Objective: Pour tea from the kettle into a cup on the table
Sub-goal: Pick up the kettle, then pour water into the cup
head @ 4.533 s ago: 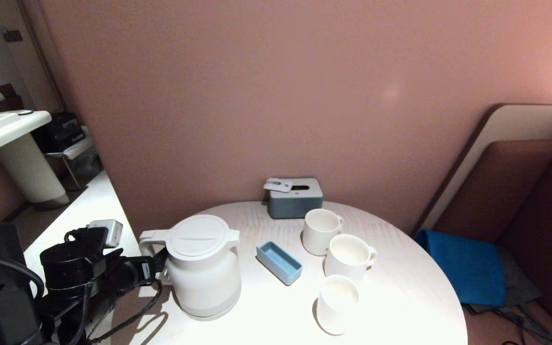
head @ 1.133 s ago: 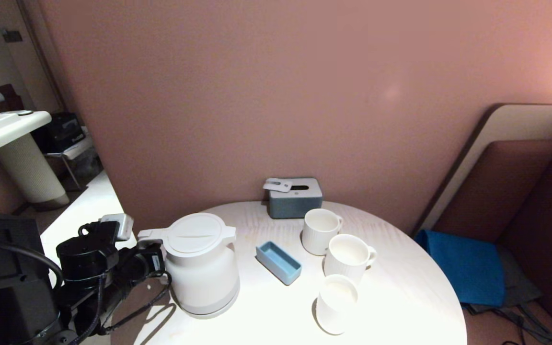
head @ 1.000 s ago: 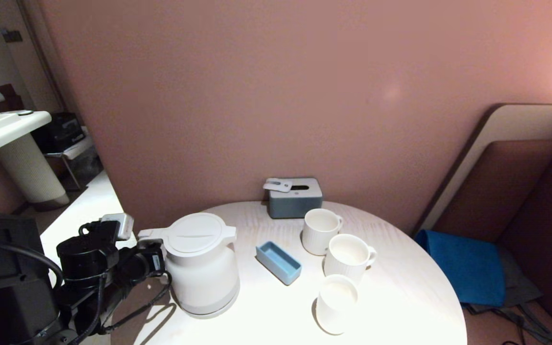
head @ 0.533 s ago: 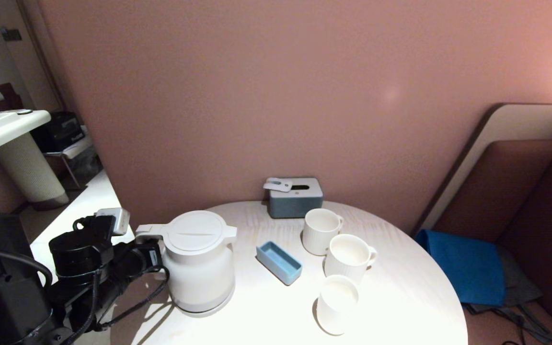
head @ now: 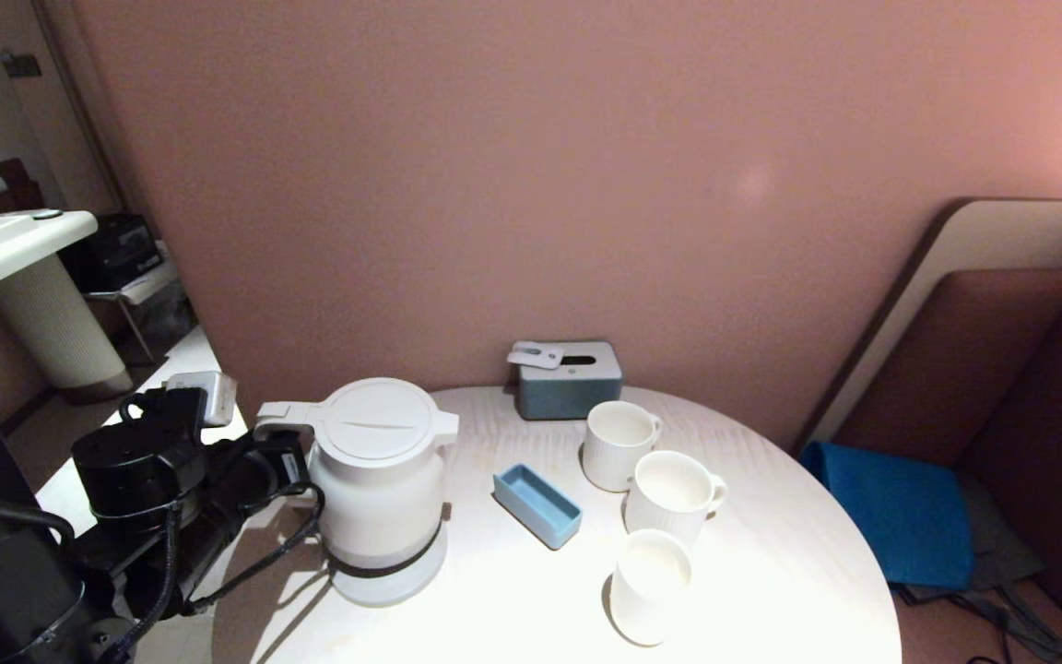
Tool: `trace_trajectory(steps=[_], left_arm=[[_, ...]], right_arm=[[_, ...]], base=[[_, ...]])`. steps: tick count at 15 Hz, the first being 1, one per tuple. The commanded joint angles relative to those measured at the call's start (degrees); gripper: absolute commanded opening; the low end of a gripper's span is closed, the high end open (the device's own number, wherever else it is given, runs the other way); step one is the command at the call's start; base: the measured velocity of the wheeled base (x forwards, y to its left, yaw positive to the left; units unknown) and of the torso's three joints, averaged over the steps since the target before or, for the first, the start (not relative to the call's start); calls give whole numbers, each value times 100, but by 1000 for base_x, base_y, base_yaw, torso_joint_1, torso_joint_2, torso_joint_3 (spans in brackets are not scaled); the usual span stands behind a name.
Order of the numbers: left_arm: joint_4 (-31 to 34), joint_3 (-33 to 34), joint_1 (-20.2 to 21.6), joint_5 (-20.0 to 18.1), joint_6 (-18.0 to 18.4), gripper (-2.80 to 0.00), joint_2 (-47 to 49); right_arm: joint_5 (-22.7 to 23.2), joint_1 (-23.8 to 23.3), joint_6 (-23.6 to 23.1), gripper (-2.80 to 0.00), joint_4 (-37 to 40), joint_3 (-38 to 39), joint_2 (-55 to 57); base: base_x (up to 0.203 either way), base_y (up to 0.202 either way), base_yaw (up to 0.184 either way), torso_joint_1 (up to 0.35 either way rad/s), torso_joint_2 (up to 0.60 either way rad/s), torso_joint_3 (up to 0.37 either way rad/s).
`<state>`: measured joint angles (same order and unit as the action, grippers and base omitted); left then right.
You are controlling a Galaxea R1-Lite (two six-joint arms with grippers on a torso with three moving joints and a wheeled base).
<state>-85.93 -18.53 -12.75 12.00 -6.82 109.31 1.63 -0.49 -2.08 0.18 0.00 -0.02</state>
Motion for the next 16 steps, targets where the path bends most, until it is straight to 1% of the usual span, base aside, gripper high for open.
trace_trajectory(steps=[1, 3, 5, 6, 8, 11, 13, 15, 16], left_arm=[[580, -320, -276, 162, -12, -280, -525], [1245, -697, -575, 343, -1, -280, -768], [1750, -1050, -800, 511, 10, -280, -896], [1921, -1176, -918, 535, 88, -280, -983], [2129, -1251, -1094, 540, 358, -280, -1117], [2518, -1302, -1433, 546, 423, -280, -1299], [2563, -1309, -1665, 616, 440, -280, -1302], [2556, -1304, -1861, 738, 666, -280, -1267], [2555, -1303, -1947, 750, 688, -280, -1251]], right_arm=[[4, 5, -2, -280, -1, 0, 2], [4, 5, -2, -280, -1, 0, 2], [4, -1, -2, -280, -1, 0, 2], [4, 5, -2, -280, -1, 0, 2], [4, 5, -2, -280, -1, 0, 2], [4, 5, -2, -280, -1, 0, 2], [4, 5, -2, -280, -1, 0, 2], [4, -3, -2, -280, -1, 0, 2], [4, -2, -2, -280, -1, 0, 2]], base=[[0, 0, 0, 0, 0, 0], [0, 0, 0, 0, 0, 0], [0, 0, 0, 0, 0, 0], [0, 0, 0, 0, 0, 0], [0, 0, 0, 0, 0, 0], [0, 0, 0, 0, 0, 0], [0, 0, 0, 0, 0, 0], [0, 0, 0, 0, 0, 0], [0, 0, 0, 0, 0, 0]])
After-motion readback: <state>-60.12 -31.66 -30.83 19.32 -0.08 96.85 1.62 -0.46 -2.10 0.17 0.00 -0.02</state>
